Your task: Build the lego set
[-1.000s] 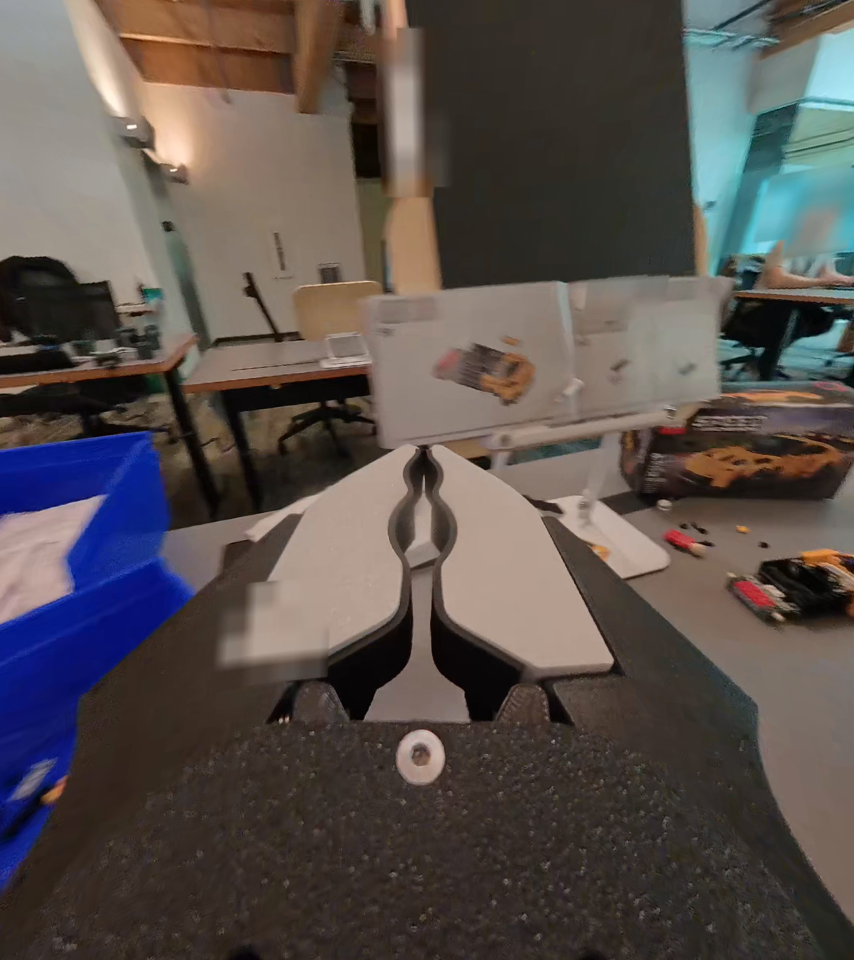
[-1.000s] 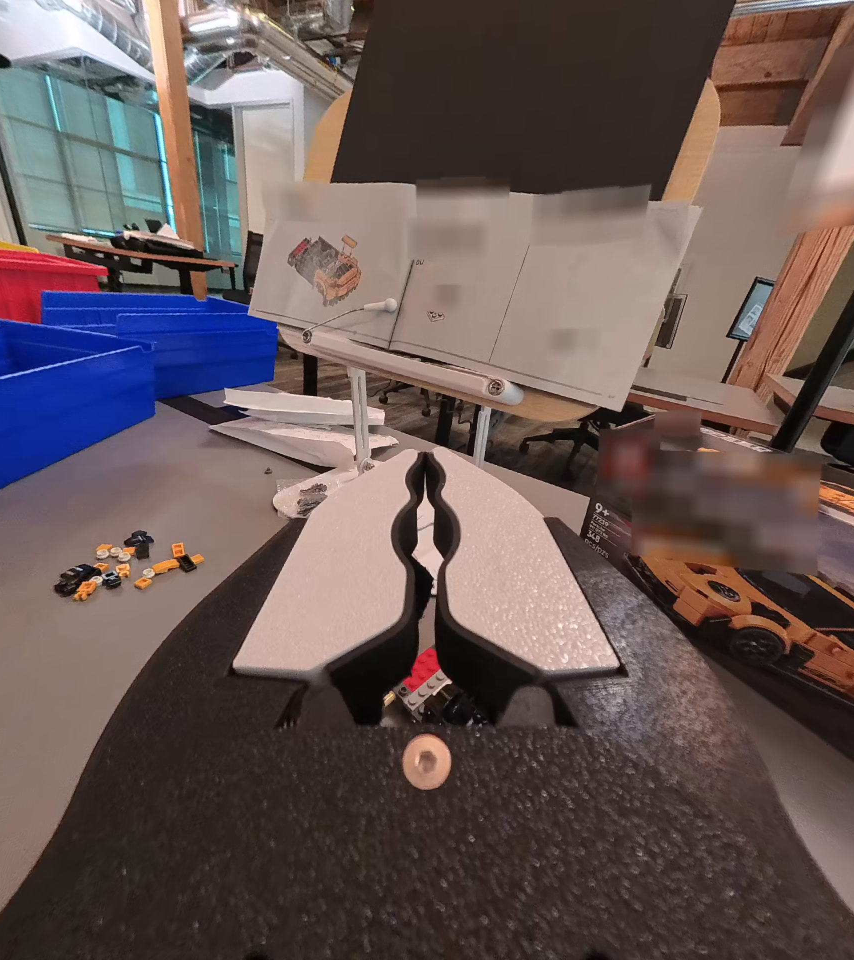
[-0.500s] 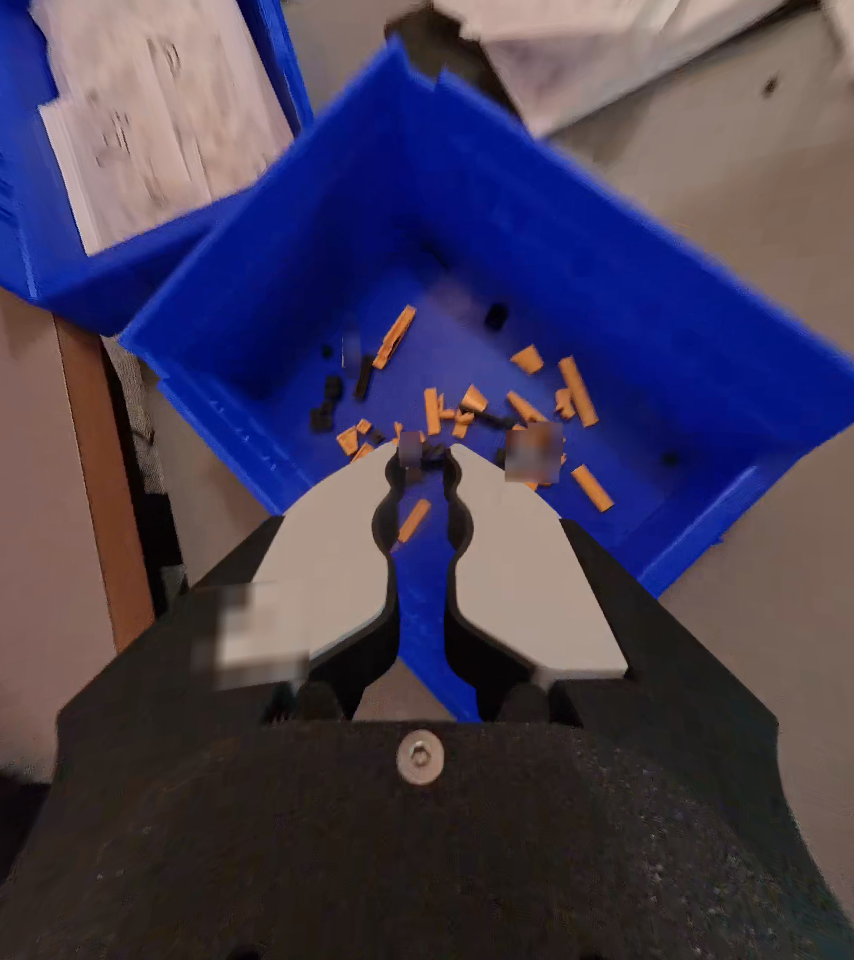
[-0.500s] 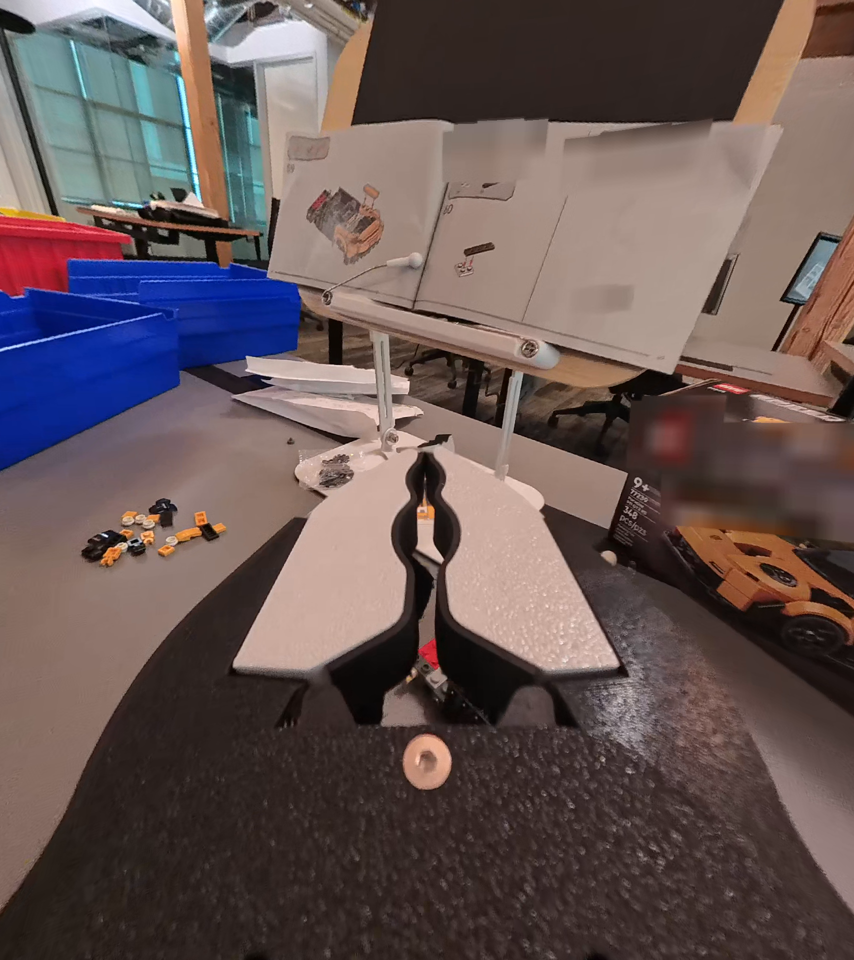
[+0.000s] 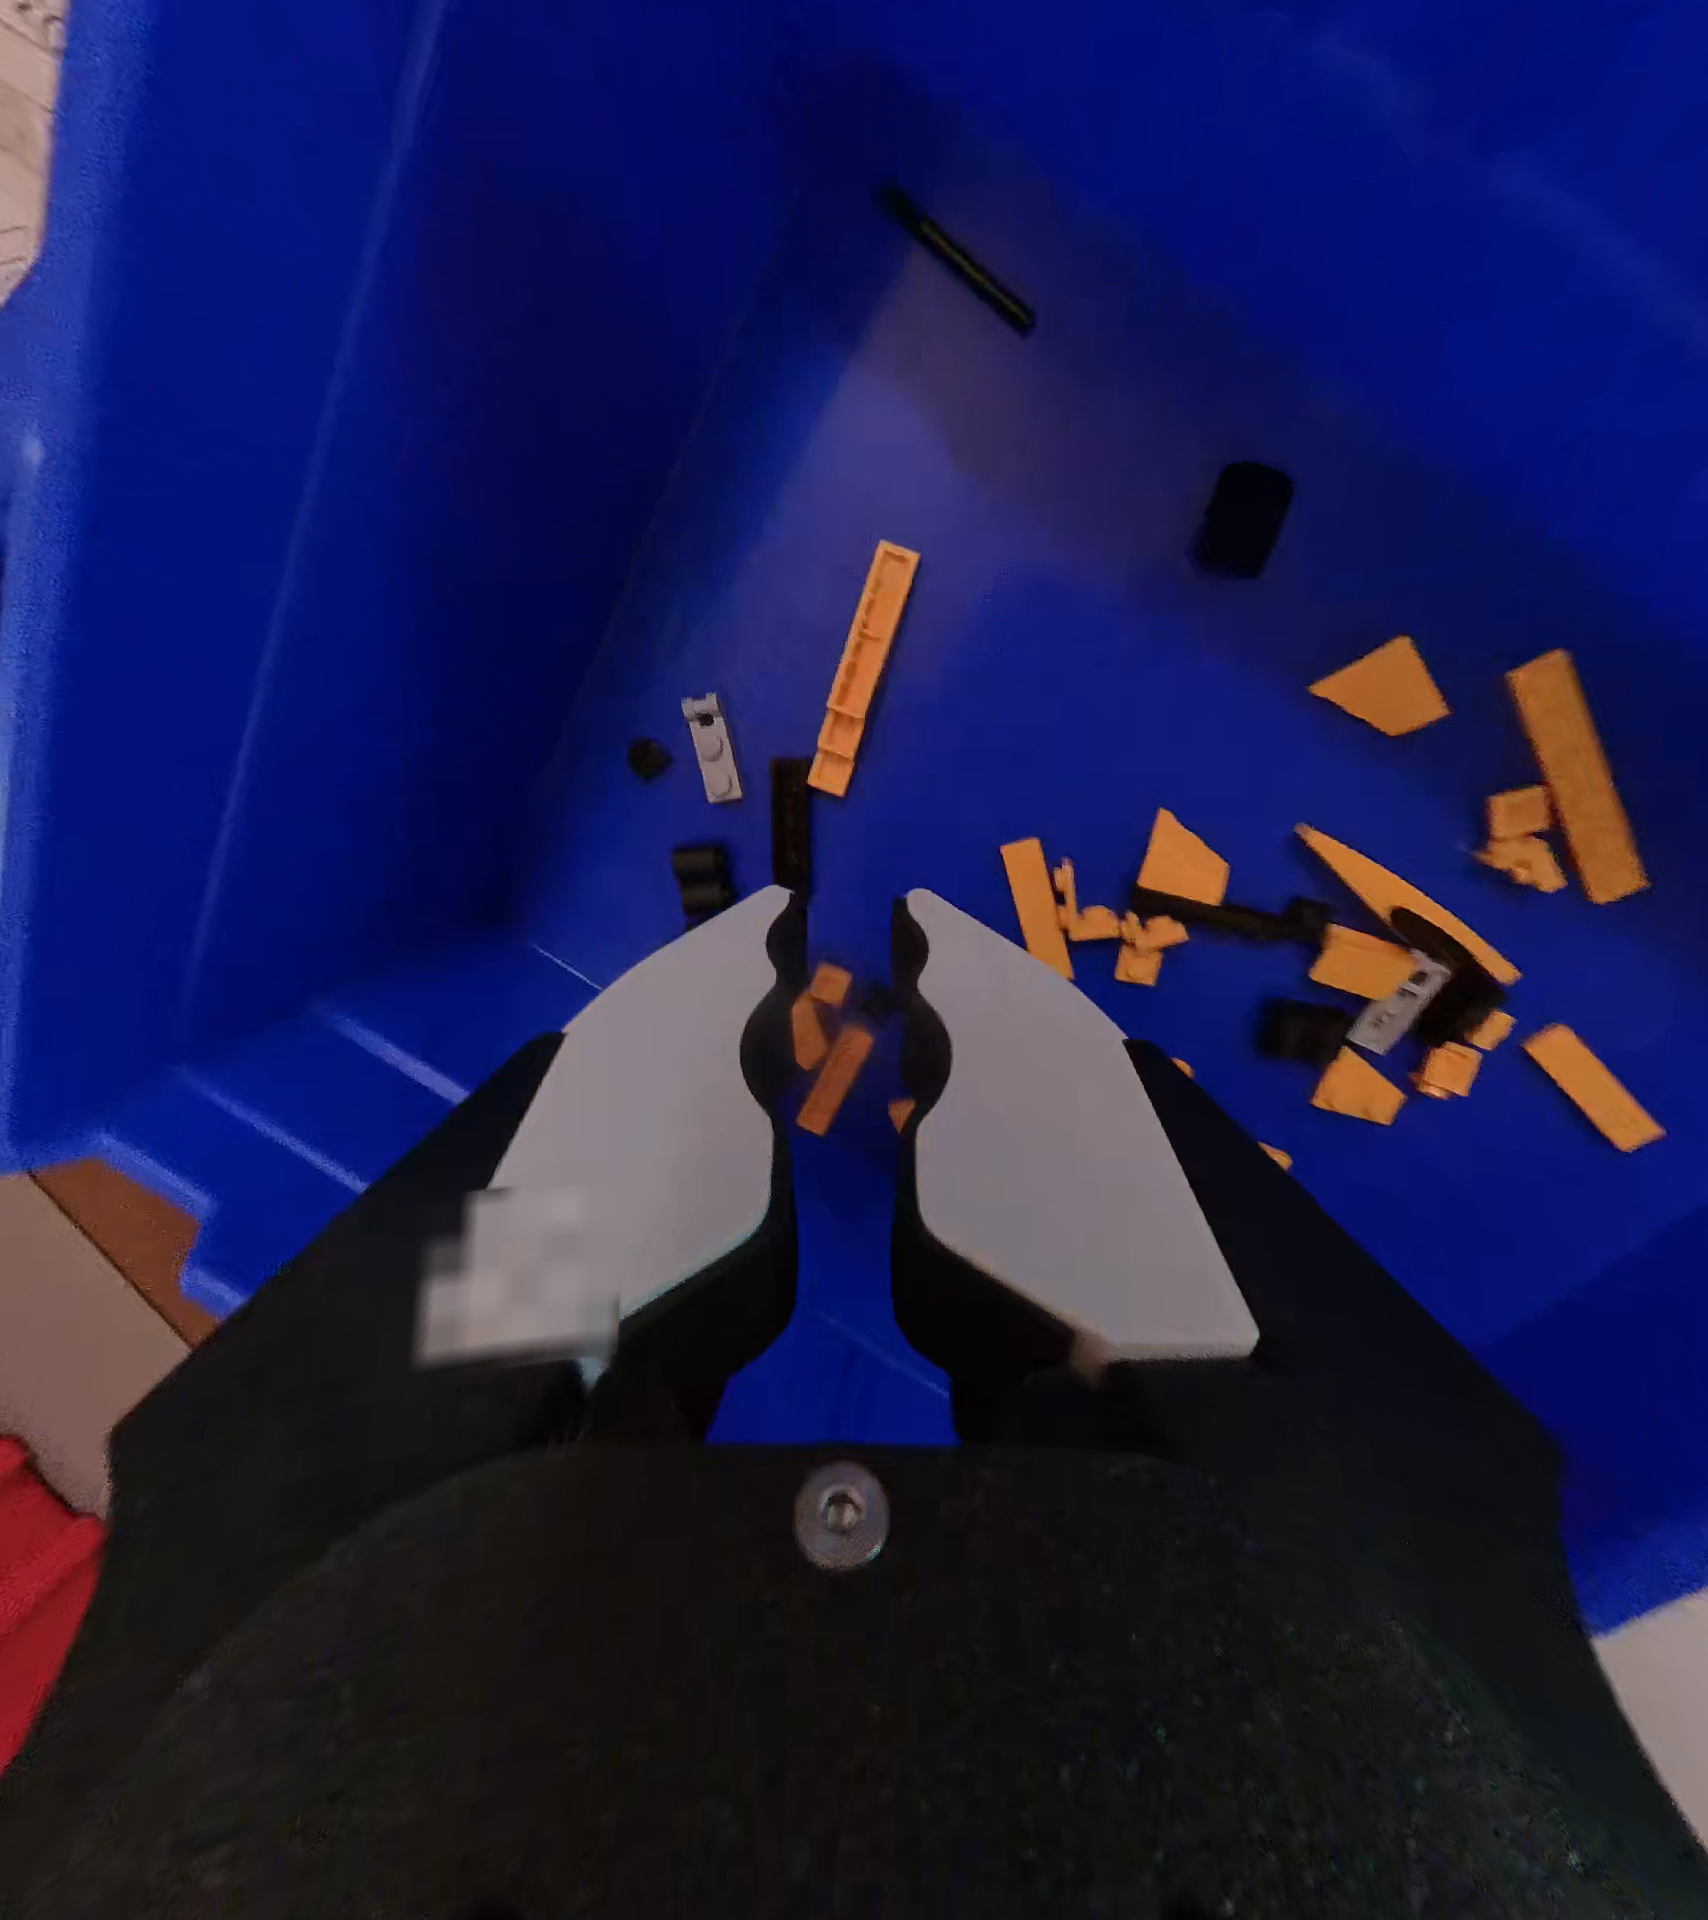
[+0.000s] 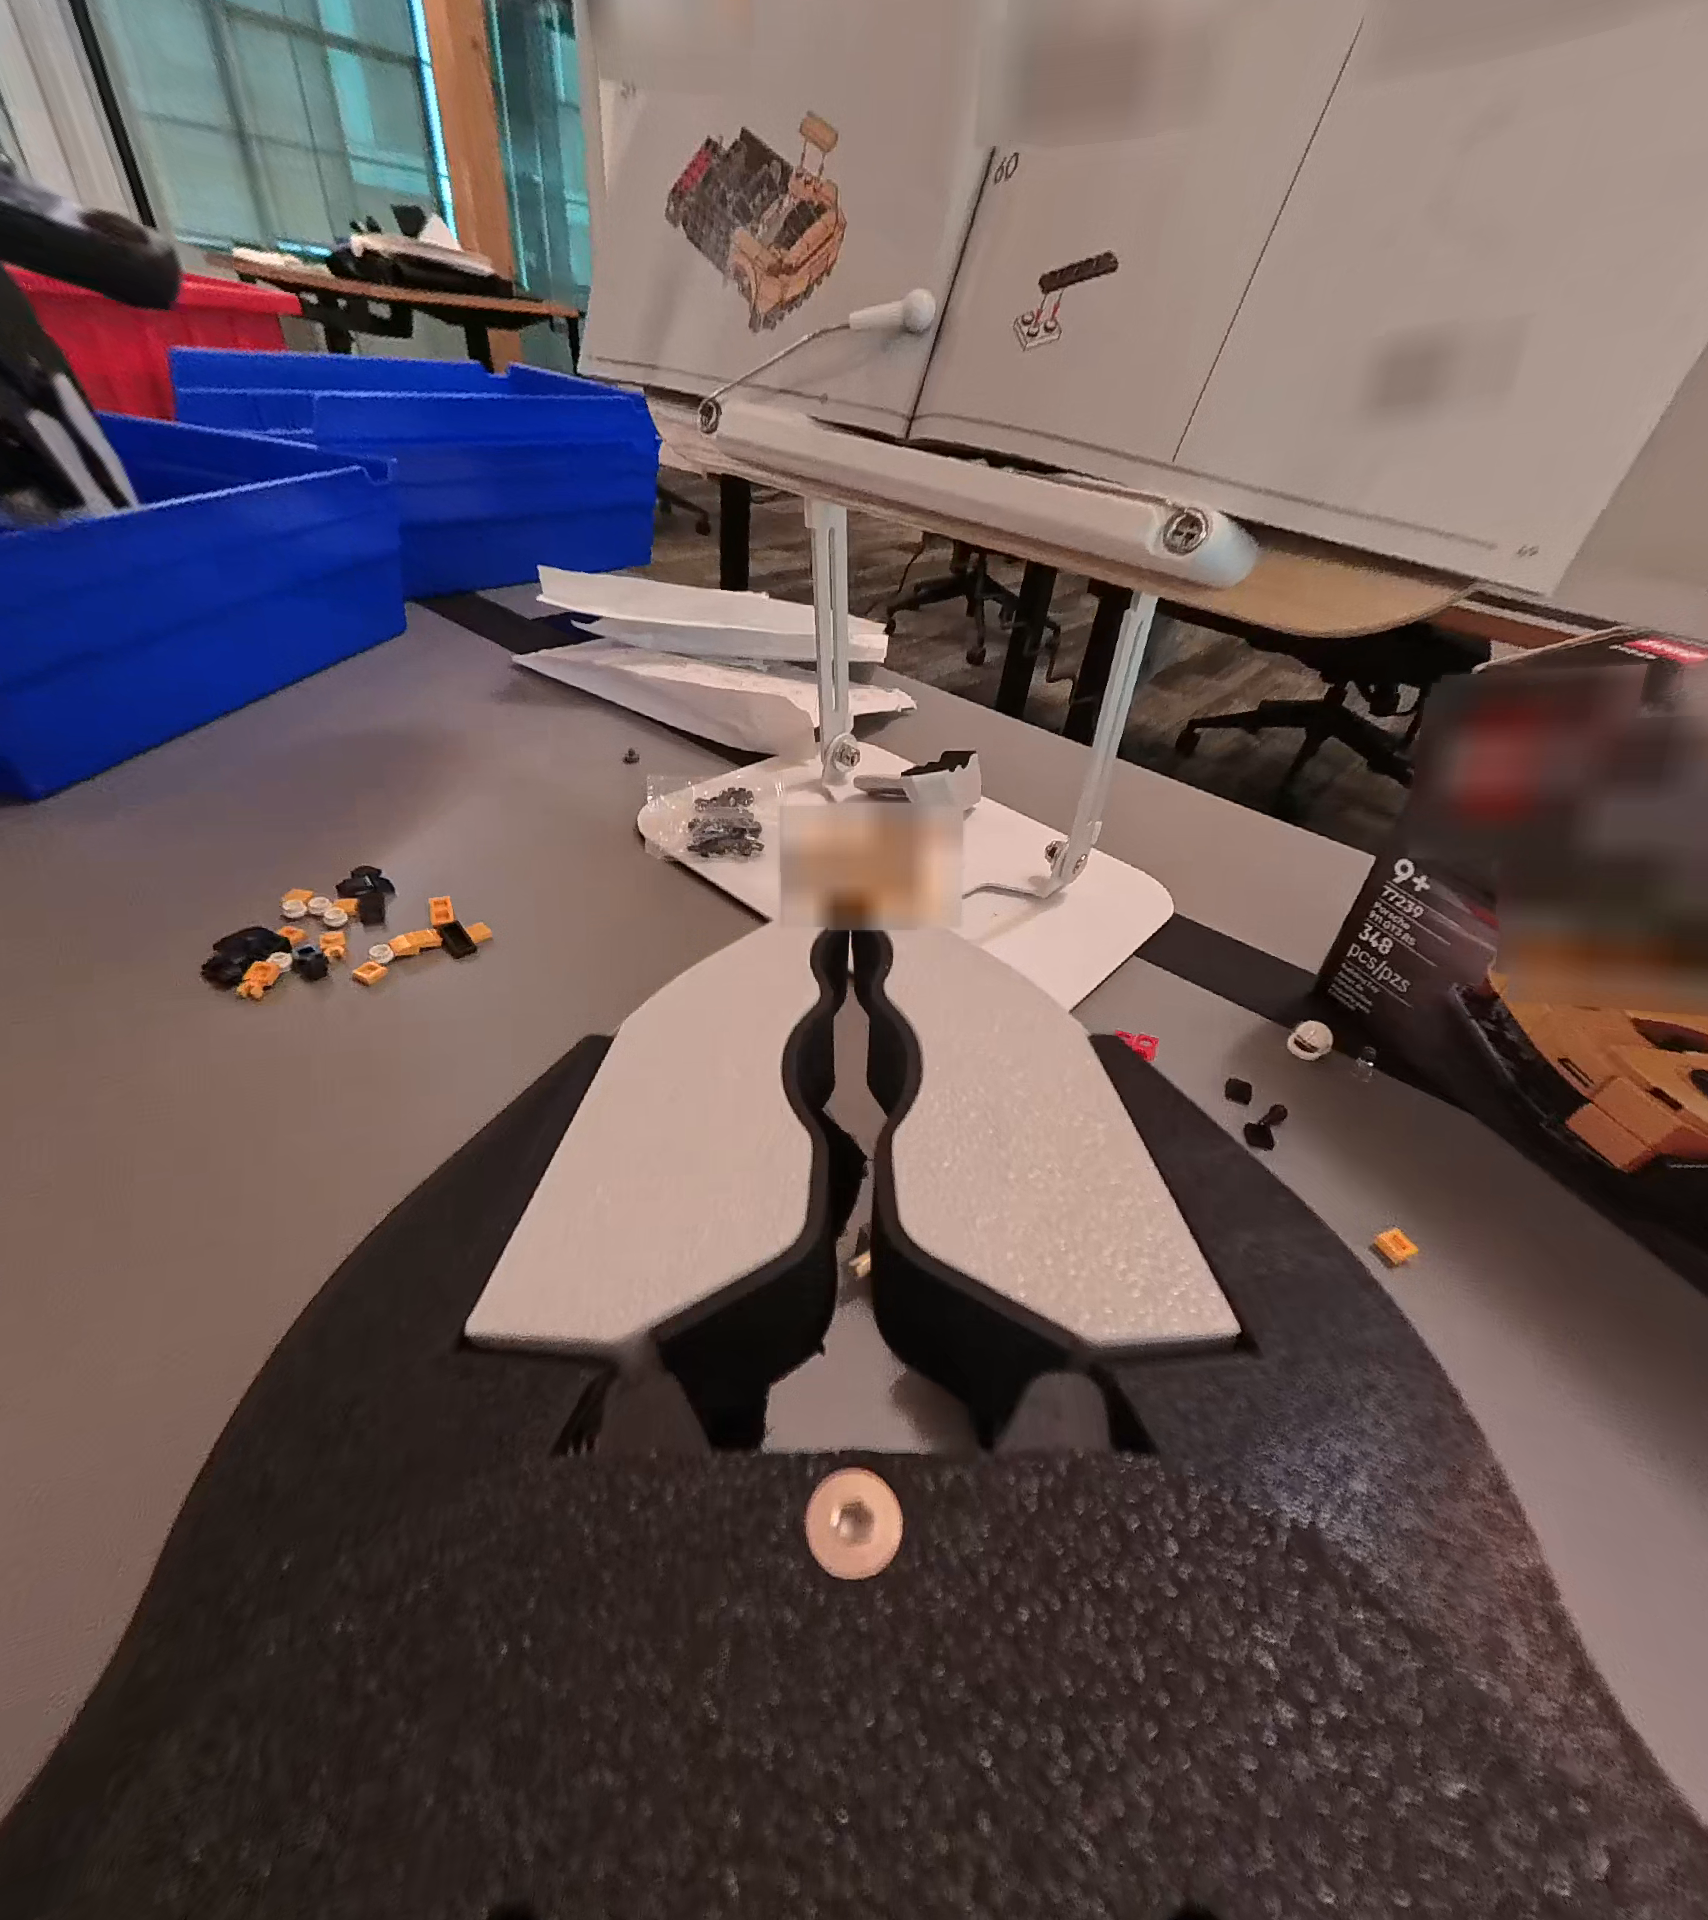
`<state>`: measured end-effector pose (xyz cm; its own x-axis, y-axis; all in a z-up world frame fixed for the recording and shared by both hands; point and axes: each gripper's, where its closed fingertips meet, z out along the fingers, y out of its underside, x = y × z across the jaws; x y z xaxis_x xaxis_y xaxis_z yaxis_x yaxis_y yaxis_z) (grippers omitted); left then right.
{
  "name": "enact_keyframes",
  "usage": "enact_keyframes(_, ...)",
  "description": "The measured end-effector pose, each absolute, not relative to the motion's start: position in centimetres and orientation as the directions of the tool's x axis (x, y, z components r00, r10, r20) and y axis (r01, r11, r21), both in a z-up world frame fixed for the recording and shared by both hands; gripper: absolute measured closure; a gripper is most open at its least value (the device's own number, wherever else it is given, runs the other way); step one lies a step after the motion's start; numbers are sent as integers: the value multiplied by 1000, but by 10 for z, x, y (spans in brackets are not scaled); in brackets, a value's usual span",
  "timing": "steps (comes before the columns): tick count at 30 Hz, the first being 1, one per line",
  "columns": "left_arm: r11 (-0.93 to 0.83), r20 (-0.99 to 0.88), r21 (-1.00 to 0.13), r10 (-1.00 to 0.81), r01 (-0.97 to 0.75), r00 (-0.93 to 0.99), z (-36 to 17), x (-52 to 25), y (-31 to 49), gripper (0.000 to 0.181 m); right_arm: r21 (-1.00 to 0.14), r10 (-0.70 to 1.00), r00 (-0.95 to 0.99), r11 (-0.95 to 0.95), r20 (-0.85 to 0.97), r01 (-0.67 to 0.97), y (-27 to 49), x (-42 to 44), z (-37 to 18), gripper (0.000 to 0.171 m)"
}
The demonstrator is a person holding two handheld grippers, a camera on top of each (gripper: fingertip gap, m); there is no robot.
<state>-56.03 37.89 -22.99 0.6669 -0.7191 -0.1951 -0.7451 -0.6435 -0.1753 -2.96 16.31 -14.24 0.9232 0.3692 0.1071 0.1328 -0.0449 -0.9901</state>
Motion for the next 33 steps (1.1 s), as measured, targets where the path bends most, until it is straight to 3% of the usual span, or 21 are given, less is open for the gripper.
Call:
enact_keyframes(9,-655,-141,34,-751,-755,645,-261,-570,391,158,-988,380,923,-106,66,115,169,-25,-159,171)
enact_keyframes(12,-665,-82,21,-745,-746,662,-263,-566,391,171,-988,388,921,-121,42,96,169,-25,-161,171)
enact_keyframes(17,-673,-42,10,-739,-740,672,-258,-561,379,173,-989,398,916,-110,46,97,167,-26,-157,171)
enact_keyframes(19,-655,-34,-107,-750,-748,661,-236,-543,373,172,-991,401,914,-88,59,103,165,-26,-151,171)
enact_keyframes(23,-503,72,-538,-827,-676,558,-146,-461,340,173,-995,446,894,-57,48,82,159,-36,-140,171)
enact_keyframes(25,-341,111,-754,-908,-562,403,-92,-401,299,174,-997,511,859,-33,44,70,152,-49,-133,171)
enact_keyframes(27,-237,155,-889,-961,-392,230,-51,-344,244,174,-998,603,796,7,52,60,139,-70,-123,171)
enact_keyframes(30,-242,248,-964,-968,-110,-40,-21,-275,163,174,-996,677,731,72,90,56,120,-93,-106,167)
enact_keyframes(33,-434,400,-898,-877,79,-266,-19,-224,110,174,-988,706,693,142,145,61,103,-109,-89,159)
